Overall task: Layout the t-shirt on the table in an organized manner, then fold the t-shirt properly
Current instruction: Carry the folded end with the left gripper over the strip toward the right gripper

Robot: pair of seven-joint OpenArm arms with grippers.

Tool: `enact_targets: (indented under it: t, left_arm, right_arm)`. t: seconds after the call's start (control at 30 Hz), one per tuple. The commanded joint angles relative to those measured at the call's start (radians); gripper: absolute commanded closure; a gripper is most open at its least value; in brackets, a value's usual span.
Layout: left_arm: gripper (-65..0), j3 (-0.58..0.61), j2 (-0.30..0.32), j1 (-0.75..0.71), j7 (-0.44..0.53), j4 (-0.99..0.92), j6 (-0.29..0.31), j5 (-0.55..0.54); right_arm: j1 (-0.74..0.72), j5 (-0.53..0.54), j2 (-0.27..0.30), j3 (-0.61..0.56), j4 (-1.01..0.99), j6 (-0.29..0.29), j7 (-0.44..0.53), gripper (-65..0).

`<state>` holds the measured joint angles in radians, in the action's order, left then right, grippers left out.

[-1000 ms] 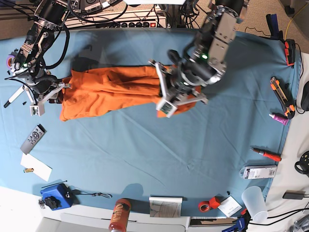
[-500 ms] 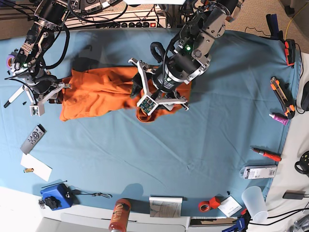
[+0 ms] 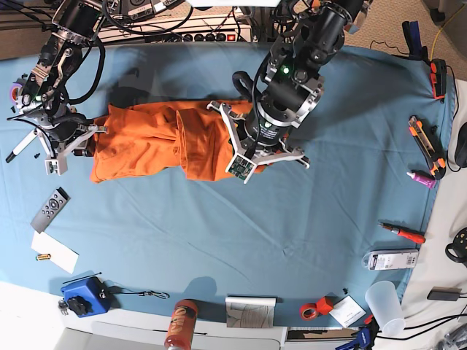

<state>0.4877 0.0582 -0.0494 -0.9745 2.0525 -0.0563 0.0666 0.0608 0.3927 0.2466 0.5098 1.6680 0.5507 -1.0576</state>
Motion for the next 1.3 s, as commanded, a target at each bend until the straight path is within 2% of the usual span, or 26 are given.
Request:
enact_targets:
  t: [0.0, 0.17, 0.23, 0.33, 0.53, 0.6, 0.67, 0.73, 0.8, 0.87, 0.93, 1.07, 1.1, 1.17, 1.23, 1.27]
  left_arm:
    - [0.0, 0.000, -0.008, 0.011, 0.016, -0.015, 0.008, -0.020]
    - [0.0, 0.001, -0.020, 0.011, 0.075, -0.164, 0.135, -0.197]
    - [0.0, 0.001, -0.039, 0.011, 0.099, -0.226, 0.196, -0.256]
    - [0.0, 0.001, -0.080, 0.014, 0.125, -0.304, 0.243, -0.300]
    - [0.0, 0.001, -0.111, 0.053, 0.104, -0.320, 0.241, -0.314]
    - [0.0, 0.000, -0.111, 0.077, 0.028, -0.299, 0.241, -0.314]
    - [0.0, 0.000, -0.111, 0.104, -0.101, -0.263, 0.233, -0.313]
    - [0.0, 0.000, -0.110, 0.122, -0.209, -0.216, 0.234, -0.291]
    - [0.0, 0.000, -0.108, 0.114, -0.218, -0.167, 0.229, -0.216]
    - [0.0, 0.000, -0.100, 0.098, -0.215, -0.124, 0.180, -0.158]
    - [0.0, 0.000, -0.082, 0.086, -0.215, -0.091, 0.155, -0.101]
    - [0.0, 0.000, -0.038, 0.066, -0.209, -0.063, 0.126, -0.011]
    - [0.0, 0.000, -0.029, 0.063, -0.208, -0.063, 0.120, -0.002]
    - [0.0, 0.000, -0.016, 0.060, -0.208, -0.063, 0.116, 0.001]
    - [0.0, 0.000, -0.011, 0.058, -0.206, -0.063, 0.116, 0.002]
    - [0.0, 0.000, -0.010, 0.057, -0.207, -0.063, 0.116, 0.002]
  right_arm:
    - [-0.014, 0.011, 0.016, 0.005, 0.016, 0.002, 0.026, -15.1]
    - [-0.014, 0.014, 0.017, 0.005, 0.016, 0.002, 0.039, -15.1]
    - [-0.014, 0.039, 0.017, 0.005, 0.016, 0.003, 0.039, -15.1]
    - [-0.014, 0.085, 0.017, 0.005, 0.016, 0.005, 0.039, -15.1]
    - [-0.026, 0.093, 0.017, 0.005, 0.016, 0.022, 0.038, -15.1]
    - [-0.036, 0.093, 0.017, 0.005, 0.016, 0.022, 0.037, -15.1]
    - [-0.047, 0.107, 0.018, 0.016, 0.017, 0.023, 0.035, -15.1]
    - [-0.058, 0.162, 0.017, 0.044, 0.024, 0.055, 0.024, -15.1]
    - [-0.076, 0.245, 0.017, 0.088, 0.035, 0.116, -0.017, -15.1]
    - [-0.093, 0.328, 0.017, 0.136, 0.048, 0.147, -0.064, -15.1]
    - [-0.108, 0.382, 0.017, 0.181, 0.059, 0.147, -0.085, -15.1]
    - [-0.116, 0.425, 0.032, 0.238, 0.060, 0.147, -0.137, -15.2]
    - [-0.116, 0.431, 0.042, 0.238, 0.060, 0.147, -0.166, -16.0]
    - [-0.116, 0.438, 0.060, 0.235, 0.060, 0.147, -0.219, -24.4]
    - [-0.107, 0.436, 0.069, 0.235, 0.060, 0.147, -0.226, -33.1]
    - [-0.105, 0.431, 0.069, 0.235, 0.060, 0.147, -0.227, -34.4]
